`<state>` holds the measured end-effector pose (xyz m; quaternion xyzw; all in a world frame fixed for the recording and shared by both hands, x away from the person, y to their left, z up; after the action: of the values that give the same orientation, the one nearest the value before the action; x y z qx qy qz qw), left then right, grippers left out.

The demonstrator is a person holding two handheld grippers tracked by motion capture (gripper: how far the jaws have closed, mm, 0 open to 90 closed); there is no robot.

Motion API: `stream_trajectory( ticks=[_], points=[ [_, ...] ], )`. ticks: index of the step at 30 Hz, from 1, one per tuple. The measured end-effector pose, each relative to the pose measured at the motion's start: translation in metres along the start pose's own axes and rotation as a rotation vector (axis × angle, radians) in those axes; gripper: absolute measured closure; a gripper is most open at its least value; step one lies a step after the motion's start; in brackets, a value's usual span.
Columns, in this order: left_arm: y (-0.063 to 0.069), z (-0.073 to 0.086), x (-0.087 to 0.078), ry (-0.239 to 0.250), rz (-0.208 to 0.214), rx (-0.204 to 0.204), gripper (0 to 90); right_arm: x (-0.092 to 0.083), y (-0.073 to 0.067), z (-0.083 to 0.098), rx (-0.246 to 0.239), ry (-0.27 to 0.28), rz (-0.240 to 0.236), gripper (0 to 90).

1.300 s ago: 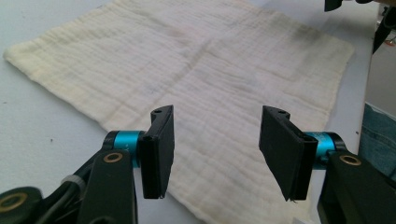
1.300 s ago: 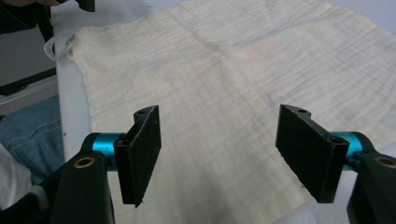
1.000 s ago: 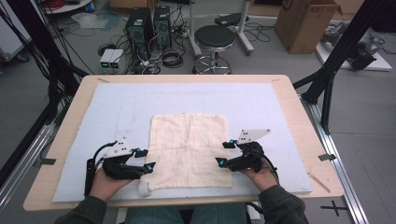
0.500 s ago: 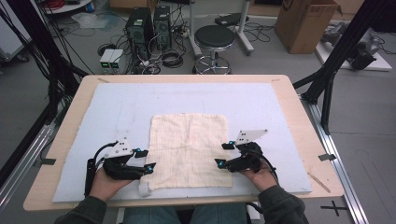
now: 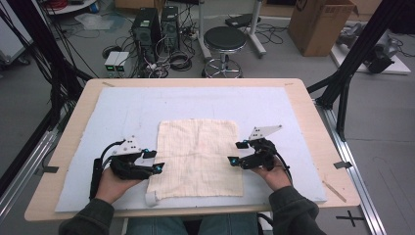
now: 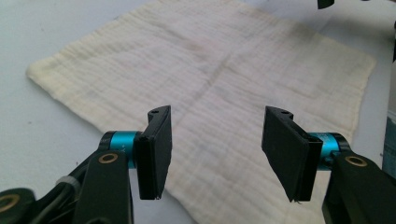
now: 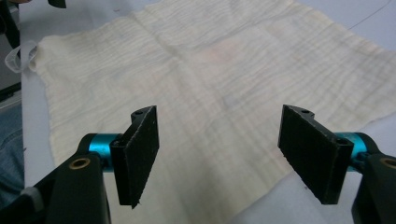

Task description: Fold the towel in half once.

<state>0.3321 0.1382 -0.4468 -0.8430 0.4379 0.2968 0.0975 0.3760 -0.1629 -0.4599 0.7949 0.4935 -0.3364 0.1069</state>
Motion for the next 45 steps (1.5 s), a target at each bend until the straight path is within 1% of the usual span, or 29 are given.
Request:
stream_trajectory(
  ticks=[1, 4, 7, 8, 9, 11, 13, 14, 16, 18, 19, 20, 21, 22, 24, 25, 26, 27, 28, 32, 33, 34, 35, 37, 38, 39, 43, 44, 45],
  points=[
    [-0.003, -0.005, 0.001, 0.004, 0.005, -0.010, 43.3, 0.000, 0.003, -0.002, 0.002, 0.001, -0.001, 26.4],
    [-0.007, -0.008, 0.001, -0.001, 0.003, -0.007, 43.3, 0.000, 0.007, -0.005, 0.020, 0.001, -0.005, 25.7],
    [-0.014, -0.017, 0.004, 0.022, 0.000, -0.038, 44.5, 0.000, 0.017, -0.011, 0.049, -0.007, 0.006, 25.1],
    [-0.014, -0.017, 0.004, 0.022, 0.000, -0.038, 44.7, 0.000, 0.019, -0.013, 0.055, -0.007, 0.001, 25.0],
    [-0.019, -0.019, 0.005, 0.020, 0.003, -0.055, 44.8, -0.001, 0.022, -0.015, 0.057, -0.011, 0.003, 24.9],
    [-0.022, -0.021, 0.006, 0.017, 0.001, -0.058, 44.8, -0.002, 0.024, -0.017, 0.058, -0.010, 0.007, 24.8],
    [-0.026, -0.029, 0.006, 0.029, -0.004, -0.066, 44.8, -0.005, 0.031, -0.025, 0.051, -0.014, 0.019, 24.6],
    [-0.026, -0.029, 0.006, 0.029, -0.004, -0.066, 44.8, -0.006, 0.034, -0.028, 0.049, -0.012, 0.027, 24.5],
    [-0.031, -0.039, 0.006, 0.029, -0.008, -0.071, 45.0, -0.009, 0.037, -0.033, 0.055, -0.017, 0.042, 24.6],
    [-0.033, -0.042, 0.006, 0.024, -0.011, -0.068, 45.4, -0.009, 0.040, -0.036, 0.048, -0.022, 0.051, 24.6],
    [-0.034, -0.046, 0.006, 0.026, -0.013, -0.072, 45.5, -0.010, 0.043, -0.042, 0.039, -0.025, 0.067, 24.6],
    [-0.037, -0.049, 0.006, 0.024, -0.017, -0.076, 45.5, -0.010, 0.043, -0.042, 0.039, -0.025, 0.067, 24.6],
    [-0.039, -0.052, 0.006, 0.023, -0.022, -0.077, 45.8, -0.010, 0.047, -0.048, 0.030, -0.028, 0.076, 24.4],
    [-0.042, -0.055, 0.006, 0.016, -0.028, -0.080, 45.8, -0.010, 0.047, -0.048, 0.030, -0.028, 0.076, 24.4],
    [-0.047, -0.061, 0.005, 0.017, -0.036, -0.078, 46.1, -0.010, 0.051, -0.056, 0.036, -0.027, 0.075, 24.9],
    [-0.053, -0.066, 0.005, 0.029, -0.040, -0.091, 46.1, -0.010, 0.053, -0.059, 0.037, -0.012, 0.078, 26.0],
    [-0.053, -0.066, 0.005, 0.029, -0.040, -0.091, 46.5, -0.010, 0.055, -0.062, 0.037, -0.002, 0.086, 26.6],
    [-0.059, -0.069, 0.005, 0.034, -0.046, -0.106, 46.8, -0.009, 0.057, -0.064, 0.039, -0.003, 0.088, 27.1],
    [-0.059, -0.069, 0.005, 0.034, -0.046, -0.106, 46.8, -0.009, 0.059, -0.066, 0.042, -0.004, 0.092, 27.4],
    [-0.072, -0.073, 0.008, 0.048, -0.068, -0.134, 47.3, -0.007, 0.067, -0.071, 0.054, 0.005, 0.103, 29.9],
    [-0.075, -0.073, 0.010, 0.054, -0.075, -0.144, 47.6, -0.005, 0.069, -0.073, 0.064, 0.013, 0.108, 30.7],
    [-0.079, -0.073, 0.012, 0.056, -0.089, -0.148, 48.2, -0.002, 0.075, -0.074, 0.088, 0.033, 0.101, 33.6],
    [-0.084, -0.072, 0.014, 0.060, -0.105, -0.155, 48.8, 0.000, 0.078, -0.074, 0.101, 0.037, 0.110, 35.7],
    [-0.093, -0.069, 0.019, 0.047, -0.136, -0.165, 50.3, 0.005, 0.085, -0.072, 0.102, 0.026, 0.131, 40.0],
    [-0.098, -0.067, 0.023, 0.042, -0.154, -0.169, 50.3, 0.005, 0.085, -0.072, 0.102, 0.026, 0.131, 40.0],
    [-0.103, -0.065, 0.027, 0.040, -0.163, -0.184, 51.0, 0.007, 0.089, -0.071, 0.107, 0.022, 0.136, 41.7],
    [-0.117, -0.061, 0.040, 0.050, -0.173, -0.248, 54.2, 0.018, 0.098, -0.065, 0.121, -0.010, 0.157, 47.2],
    [-0.119, -0.060, 0.043, 0.048, -0.178, -0.257, 54.8, 0.021, 0.101, -0.064, 0.129, -0.020, 0.162, 48.1],
    [-0.123, -0.058, 0.049, 0.030, -0.187, -0.264, 55.0, 0.027, 0.106, -0.060, 0.139, -0.036, 0.179, 48.7]
  ],
)
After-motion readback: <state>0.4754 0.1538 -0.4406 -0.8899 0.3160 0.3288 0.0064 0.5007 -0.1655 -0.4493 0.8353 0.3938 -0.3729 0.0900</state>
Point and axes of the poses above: each handheld gripper's, and its own axes: x roughly forward along the jaws, z roughly out of its underside, y roughly to its right, the point moved 8 cm from there along x, roughly forward along the jaws, and after that the axes turned 4 degrees about -y, right-handed, at the moved point
